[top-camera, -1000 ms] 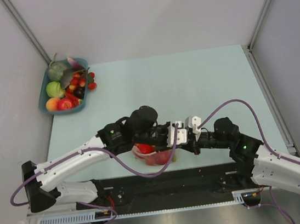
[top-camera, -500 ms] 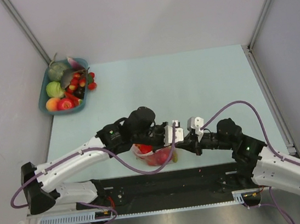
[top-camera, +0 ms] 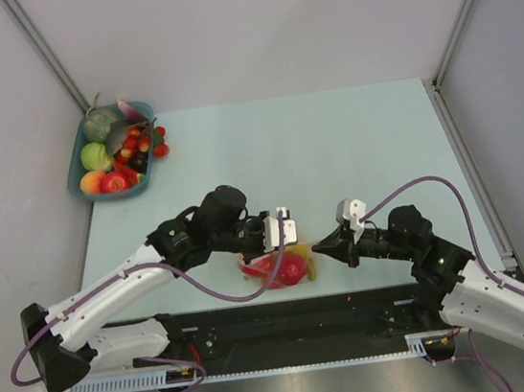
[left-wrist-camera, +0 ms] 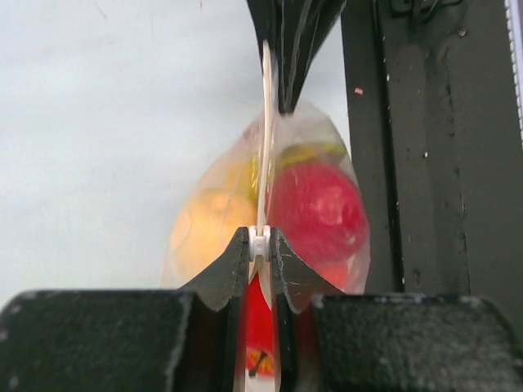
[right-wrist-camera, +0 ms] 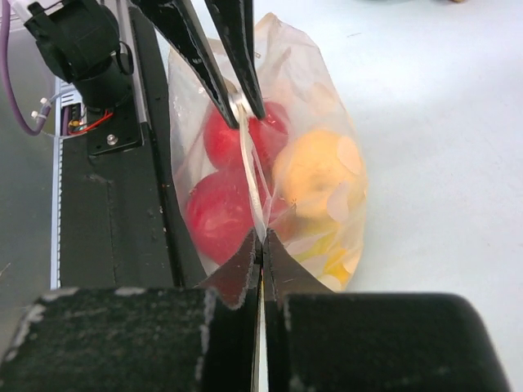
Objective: Place the food in the zip-top bag and seal the zipper
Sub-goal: Zip the zipper food storage bag at the center of the board.
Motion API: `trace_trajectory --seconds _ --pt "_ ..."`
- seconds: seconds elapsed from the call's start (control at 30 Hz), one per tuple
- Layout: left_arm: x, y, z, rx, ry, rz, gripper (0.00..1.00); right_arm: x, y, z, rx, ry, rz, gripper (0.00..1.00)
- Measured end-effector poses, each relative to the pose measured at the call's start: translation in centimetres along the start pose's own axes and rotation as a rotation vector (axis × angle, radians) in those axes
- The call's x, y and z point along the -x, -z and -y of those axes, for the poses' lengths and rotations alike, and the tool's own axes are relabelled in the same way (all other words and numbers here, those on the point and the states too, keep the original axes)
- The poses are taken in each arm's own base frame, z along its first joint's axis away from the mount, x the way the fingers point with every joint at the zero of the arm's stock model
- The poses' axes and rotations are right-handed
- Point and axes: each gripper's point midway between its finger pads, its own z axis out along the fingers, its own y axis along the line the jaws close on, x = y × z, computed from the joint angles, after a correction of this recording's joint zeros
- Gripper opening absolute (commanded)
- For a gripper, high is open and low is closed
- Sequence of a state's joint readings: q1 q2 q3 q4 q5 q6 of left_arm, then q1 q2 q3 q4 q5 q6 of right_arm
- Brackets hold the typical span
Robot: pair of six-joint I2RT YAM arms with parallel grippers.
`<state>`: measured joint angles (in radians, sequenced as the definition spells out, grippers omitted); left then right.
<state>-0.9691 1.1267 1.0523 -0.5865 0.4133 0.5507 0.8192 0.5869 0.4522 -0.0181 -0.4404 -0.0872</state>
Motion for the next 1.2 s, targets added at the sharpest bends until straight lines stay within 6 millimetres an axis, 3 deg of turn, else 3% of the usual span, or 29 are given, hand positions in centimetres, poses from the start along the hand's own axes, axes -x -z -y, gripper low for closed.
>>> trace_trajectory --seconds 0.17,0.27,0.3,0.33,0.37,0.4,0.43,0.5,0.6,0.73,0.9,0.97,1.0,1.07,1.2 --pt "-1.4 1.3 -0.4 0.025 0.003 -0.031 0.14 -0.1 0.4 0.4 -0.014 -0.004 -0.002 0.00" --pt "-2.0 2.0 -0.7 0.039 -0.006 -0.045 0.08 0.0 0.6 0.7 -0.020 -0.001 0.002 0.00" --pt "-2.0 2.1 -0.7 0.040 -0.007 -0.048 0.06 0.0 0.6 0.7 -0.021 0.001 0.003 0.11" --pt "-2.1 2.2 -0.7 0.039 -0.006 -0.050 0.03 0.1 0.7 0.8 -0.021 0.004 0.003 0.28" --pt "-2.1 2.2 -0.6 0.035 0.000 -0.055 0.02 0.0 0.7 0.8 -0.018 0.006 0.001 0.66" --pt "-2.2 2.2 -0.6 0.026 0.009 -0.068 0.01 -0.1 0.6 0.8 -0.016 0.005 -0.011 0.78" --pt "-2.1 2.2 -0.7 0.019 0.018 -0.078 0.00 -0.1 0.5 0.9 -0.012 0.004 -0.020 0.84" --pt "-1.2 1.8 -1.1 0.005 0.019 -0.086 0.00 0.7 0.3 1.1 -0.008 0.023 -0.019 0.87" --pt "-0.3 0.7 -1.3 -0.022 0.000 -0.094 0.00 2.1 -0.4 1.6 -0.003 0.058 -0.021 0.84" --pt "-0.4 -0.1 -0.6 -0.058 -0.011 -0.111 0.01 3.3 -1.1 1.7 0.026 0.110 -0.016 0.67" --pt "-0.2 -0.2 -0.7 -0.057 -0.014 -0.106 0.02 2.2 -1.9 1.8 0.065 0.146 -0.051 0.60" --pt "-0.2 -0.2 -0.7 -0.056 -0.014 -0.106 0.02 1.1 -2.3 1.8 0.081 0.148 -0.086 0.48" --pt "-0.2 -0.2 -0.7 -0.055 -0.015 -0.106 0.03 0.6 -2.4 1.8 0.090 0.150 -0.101 0.22" --pt "-0.2 -0.2 -0.7 -0.055 -0.015 -0.107 0.03 0.0 -2.5 1.8 0.101 0.168 -0.121 0.00" --pt "-0.5 0.0 -0.7 -0.053 -0.024 -0.120 0.04 -0.4 -2.6 1.6 0.114 0.190 -0.137 0.00"
